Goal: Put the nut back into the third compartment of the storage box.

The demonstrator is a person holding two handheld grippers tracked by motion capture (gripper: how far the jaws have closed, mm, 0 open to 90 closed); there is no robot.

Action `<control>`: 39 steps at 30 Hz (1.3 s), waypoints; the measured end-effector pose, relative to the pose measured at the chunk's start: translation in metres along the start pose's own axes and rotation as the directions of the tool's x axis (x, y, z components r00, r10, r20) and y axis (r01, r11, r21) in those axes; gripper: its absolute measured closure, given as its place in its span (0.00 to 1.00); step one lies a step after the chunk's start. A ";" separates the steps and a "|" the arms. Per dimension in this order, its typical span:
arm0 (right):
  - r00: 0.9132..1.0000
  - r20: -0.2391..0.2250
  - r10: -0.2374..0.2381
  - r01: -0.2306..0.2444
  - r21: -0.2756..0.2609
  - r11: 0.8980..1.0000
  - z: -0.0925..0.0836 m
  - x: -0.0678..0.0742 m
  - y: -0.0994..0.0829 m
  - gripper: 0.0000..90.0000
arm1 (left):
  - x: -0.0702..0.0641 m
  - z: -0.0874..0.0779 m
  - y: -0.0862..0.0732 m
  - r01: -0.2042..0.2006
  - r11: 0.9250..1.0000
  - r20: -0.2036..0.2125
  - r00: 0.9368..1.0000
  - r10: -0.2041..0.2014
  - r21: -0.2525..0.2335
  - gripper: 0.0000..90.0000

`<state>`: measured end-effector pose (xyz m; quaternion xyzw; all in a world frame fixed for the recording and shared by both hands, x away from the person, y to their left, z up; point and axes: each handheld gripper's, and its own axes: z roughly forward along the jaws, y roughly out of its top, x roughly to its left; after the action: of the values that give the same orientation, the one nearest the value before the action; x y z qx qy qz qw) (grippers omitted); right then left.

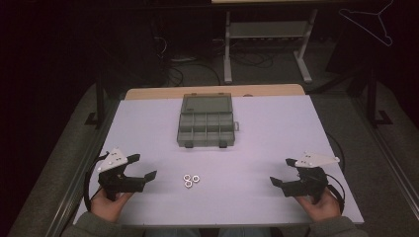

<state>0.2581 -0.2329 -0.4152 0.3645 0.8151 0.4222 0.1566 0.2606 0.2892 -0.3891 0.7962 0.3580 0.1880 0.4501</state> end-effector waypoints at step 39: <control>0.954 -0.228 -0.193 0.226 0.127 0.966 0.075 0.062 0.106 0.20 | -0.001 -0.002 0.004 -0.010 1.000 0.001 1.000 0.010 -0.008 0.16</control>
<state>0.3068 -0.1053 -0.3714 0.2392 0.8911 0.3765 0.0840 0.2602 0.2886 -0.3845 0.7963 0.3532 0.1910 0.4524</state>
